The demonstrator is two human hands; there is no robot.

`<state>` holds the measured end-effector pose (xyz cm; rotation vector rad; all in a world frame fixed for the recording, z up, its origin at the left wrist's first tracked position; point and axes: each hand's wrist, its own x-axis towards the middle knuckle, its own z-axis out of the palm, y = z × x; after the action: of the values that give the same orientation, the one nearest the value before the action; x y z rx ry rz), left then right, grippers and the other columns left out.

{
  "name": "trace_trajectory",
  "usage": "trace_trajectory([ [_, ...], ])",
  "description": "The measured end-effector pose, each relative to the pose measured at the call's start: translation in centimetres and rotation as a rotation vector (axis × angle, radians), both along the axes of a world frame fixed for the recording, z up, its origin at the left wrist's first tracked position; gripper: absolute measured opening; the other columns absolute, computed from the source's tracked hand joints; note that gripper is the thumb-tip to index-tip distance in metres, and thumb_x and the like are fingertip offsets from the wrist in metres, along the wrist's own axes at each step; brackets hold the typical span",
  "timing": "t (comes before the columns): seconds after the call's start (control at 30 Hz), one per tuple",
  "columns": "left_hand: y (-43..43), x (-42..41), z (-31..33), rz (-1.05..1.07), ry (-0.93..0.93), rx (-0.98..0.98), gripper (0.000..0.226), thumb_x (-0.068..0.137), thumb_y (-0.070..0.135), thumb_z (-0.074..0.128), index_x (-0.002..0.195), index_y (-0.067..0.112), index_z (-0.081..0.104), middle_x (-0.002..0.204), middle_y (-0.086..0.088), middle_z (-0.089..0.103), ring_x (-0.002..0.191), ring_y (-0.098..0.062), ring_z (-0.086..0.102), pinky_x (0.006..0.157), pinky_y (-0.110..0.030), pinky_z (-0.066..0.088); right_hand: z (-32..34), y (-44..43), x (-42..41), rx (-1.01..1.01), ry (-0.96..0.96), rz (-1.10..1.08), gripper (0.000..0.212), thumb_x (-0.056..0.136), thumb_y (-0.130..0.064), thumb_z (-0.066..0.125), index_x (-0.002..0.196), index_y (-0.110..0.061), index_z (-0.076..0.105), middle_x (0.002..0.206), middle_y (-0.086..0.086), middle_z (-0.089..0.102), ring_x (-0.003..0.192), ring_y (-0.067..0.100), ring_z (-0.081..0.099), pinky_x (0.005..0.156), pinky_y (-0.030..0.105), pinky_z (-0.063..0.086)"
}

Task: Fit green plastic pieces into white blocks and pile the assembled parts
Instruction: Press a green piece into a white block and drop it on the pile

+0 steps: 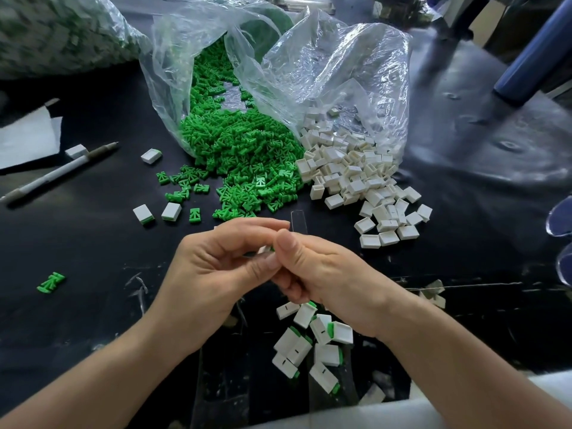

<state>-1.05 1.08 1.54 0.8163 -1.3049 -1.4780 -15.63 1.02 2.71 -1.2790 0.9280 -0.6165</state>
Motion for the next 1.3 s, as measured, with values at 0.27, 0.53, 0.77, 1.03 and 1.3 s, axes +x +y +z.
trace_trajectory([
  [0.27, -0.2, 0.3, -0.3, 0.008, -0.041, -0.021, 0.021, 0.066, 0.013, 0.065, 0.081, -0.001, 0.071, 0.104, -0.017, 0.066, 0.060, -0.038, 0.067, 0.058, -0.035, 0.057, -0.2, -0.1, -0.1, -0.023, -0.003, 0.040, 0.068, 0.078, -0.049, 0.031, 0.109, 0.007, 0.052, 0.066, -0.004, 0.032, 0.060, 0.006, 0.029, 0.056, 0.020, 0.028],
  [0.53, -0.3, 0.9, -0.6, 0.011, -0.170, -0.088, 0.037, 0.067, 0.046, 0.074, 0.086, 0.014, 0.075, 0.107, -0.006, 0.068, 0.090, -0.028, 0.068, 0.074, -0.038, 0.057, -0.3, 0.0, 0.1, -0.023, -0.022, 0.015, 0.062, 0.085, -0.048, 0.035, 0.112, 0.004, 0.054, 0.067, -0.003, 0.032, 0.062, 0.007, 0.029, 0.055, 0.018, 0.028],
  [0.77, -0.1, 0.1, 0.1, 0.010, -0.016, -0.011, 0.019, 0.067, 0.009, 0.063, 0.082, 0.001, 0.070, 0.091, -0.007, 0.072, 0.055, -0.024, 0.065, 0.054, -0.026, 0.054, -0.4, -0.6, -0.2, 0.176, -0.174, 0.017, 0.041, 0.086, -0.046, 0.038, 0.091, -0.008, 0.053, 0.062, -0.004, 0.047, 0.057, 0.008, 0.040, 0.054, 0.020, 0.031],
  [1.03, -0.3, 0.4, 0.4, -0.004, -0.016, 0.048, 0.019, 0.066, 0.015, 0.063, 0.079, 0.013, 0.076, 0.092, -0.004, 0.073, 0.064, -0.022, 0.068, 0.059, -0.023, 0.054, -0.3, -0.6, -0.3, 0.122, -0.106, 0.003, 0.047, 0.076, -0.049, 0.038, 0.085, -0.005, 0.053, 0.061, -0.005, 0.050, 0.054, 0.006, 0.041, 0.053, 0.018, 0.032],
  [1.3, -0.3, 0.4, 0.3, 0.012, -0.037, 0.074, 0.022, 0.069, 0.012, 0.061, 0.087, 0.007, 0.074, 0.084, -0.022, 0.068, 0.061, -0.029, 0.064, 0.060, -0.026, 0.054, 0.0, -0.4, -0.2, 0.018, 0.038, 0.003, 0.046, 0.075, -0.052, 0.036, 0.082, -0.011, 0.054, 0.064, -0.006, 0.052, 0.056, 0.005, 0.044, 0.055, 0.017, 0.035],
])
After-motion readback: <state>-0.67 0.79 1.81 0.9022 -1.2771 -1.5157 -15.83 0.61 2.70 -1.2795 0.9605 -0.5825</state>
